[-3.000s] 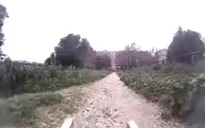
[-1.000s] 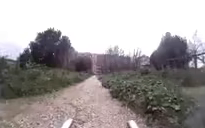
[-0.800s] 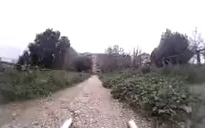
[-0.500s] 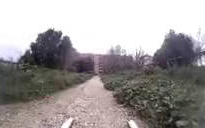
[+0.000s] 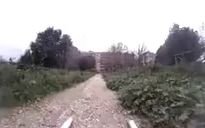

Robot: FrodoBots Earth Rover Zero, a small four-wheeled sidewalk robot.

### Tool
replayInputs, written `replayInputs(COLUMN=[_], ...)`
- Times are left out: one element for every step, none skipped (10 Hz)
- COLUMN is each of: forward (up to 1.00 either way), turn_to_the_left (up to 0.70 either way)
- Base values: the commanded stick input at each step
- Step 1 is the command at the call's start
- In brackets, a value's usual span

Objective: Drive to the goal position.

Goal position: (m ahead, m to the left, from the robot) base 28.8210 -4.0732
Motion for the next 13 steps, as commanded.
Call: replayInputs(forward=[0.70,0.70,0.70,0.70,0.70,0.70,0.70,0.70,0.70,0.70,0.70,0.70,0.70], turn_to_the_left=[0.00,0.00,0.00,0.00,0.00,0.00,0.00,0.00,0.00,0.00,0.00,0.00,0.00])
